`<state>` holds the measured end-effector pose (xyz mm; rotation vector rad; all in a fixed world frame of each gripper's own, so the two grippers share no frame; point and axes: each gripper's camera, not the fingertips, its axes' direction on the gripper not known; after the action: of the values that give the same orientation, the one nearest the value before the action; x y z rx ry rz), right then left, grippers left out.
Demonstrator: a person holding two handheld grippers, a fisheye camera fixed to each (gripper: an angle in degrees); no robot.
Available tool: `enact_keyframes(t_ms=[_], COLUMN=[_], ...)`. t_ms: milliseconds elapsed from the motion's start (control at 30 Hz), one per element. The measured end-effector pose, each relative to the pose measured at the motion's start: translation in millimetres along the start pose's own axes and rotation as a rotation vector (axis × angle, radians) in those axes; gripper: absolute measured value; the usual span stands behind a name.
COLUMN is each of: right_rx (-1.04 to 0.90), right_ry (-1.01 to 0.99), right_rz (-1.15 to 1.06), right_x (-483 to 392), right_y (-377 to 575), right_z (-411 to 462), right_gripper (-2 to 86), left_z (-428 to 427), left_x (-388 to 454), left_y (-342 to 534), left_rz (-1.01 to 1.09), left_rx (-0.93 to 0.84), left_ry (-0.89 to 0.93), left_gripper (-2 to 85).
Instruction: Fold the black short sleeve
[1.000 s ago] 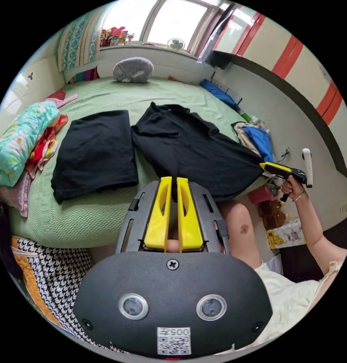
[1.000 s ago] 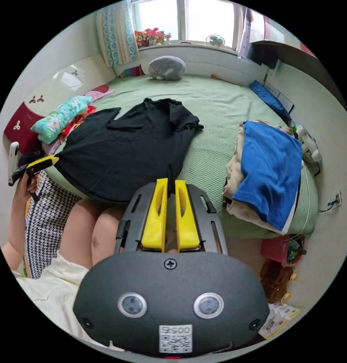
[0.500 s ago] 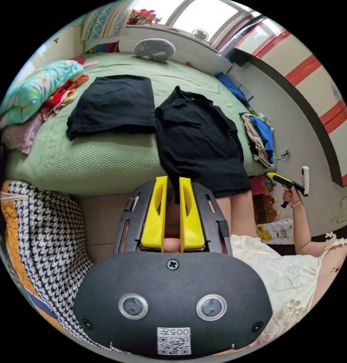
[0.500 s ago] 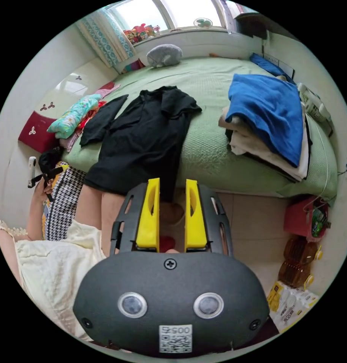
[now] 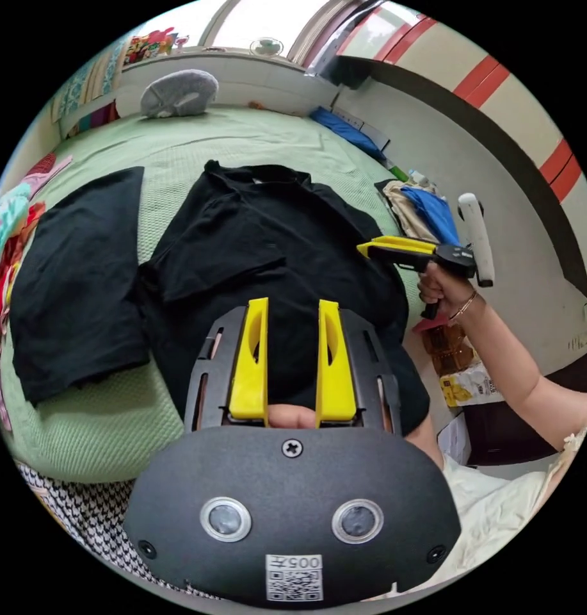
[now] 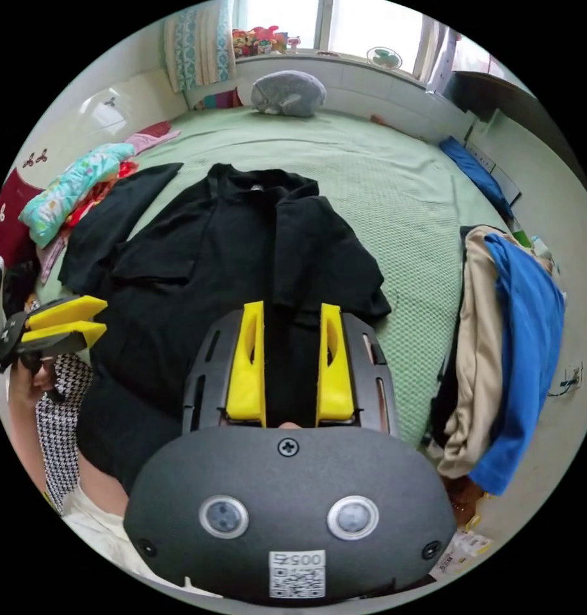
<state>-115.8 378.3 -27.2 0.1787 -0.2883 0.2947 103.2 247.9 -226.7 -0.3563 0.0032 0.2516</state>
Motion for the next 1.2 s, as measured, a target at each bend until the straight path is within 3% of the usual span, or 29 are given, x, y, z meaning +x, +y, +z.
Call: enact_keyframes(t_ms=[67,267,500,800,1067,1200], right_rx=[0.049,0.114,0.041,0.012,-0.016,-0.023], right_ry=[0.015,0.155,0.011,-0.152,-0.216,-0.197], right_rz=[-0.012,0.150,0.529,0.113,0.074,0.036], right_x=[9,100,192,53,-39,-53], right_y=[-14,-72,-91,22,116,127], right_z=[-7,-34,-22,-16,5,9], right_gripper=[1.7,-0.7,0.7,4.1,4.4,3.3], left_z=[12,44,51,32,87,86], left_x=[-1,-6,-5,24,13,5], left_y=[-5,-5,-5,-31,-70,-71], left_rz=[0.012,0.020,-0.005,0.134,0.122,0.095], left_rx=[-0.014,-0.050,-0.025,0.149,-0.037,-0.036], left_ry=[0.002,-0.001,0.018,-0.112,-0.198,-0.222], left_gripper=[11.6,11.5,11.4,14.2,13.7,10.2])
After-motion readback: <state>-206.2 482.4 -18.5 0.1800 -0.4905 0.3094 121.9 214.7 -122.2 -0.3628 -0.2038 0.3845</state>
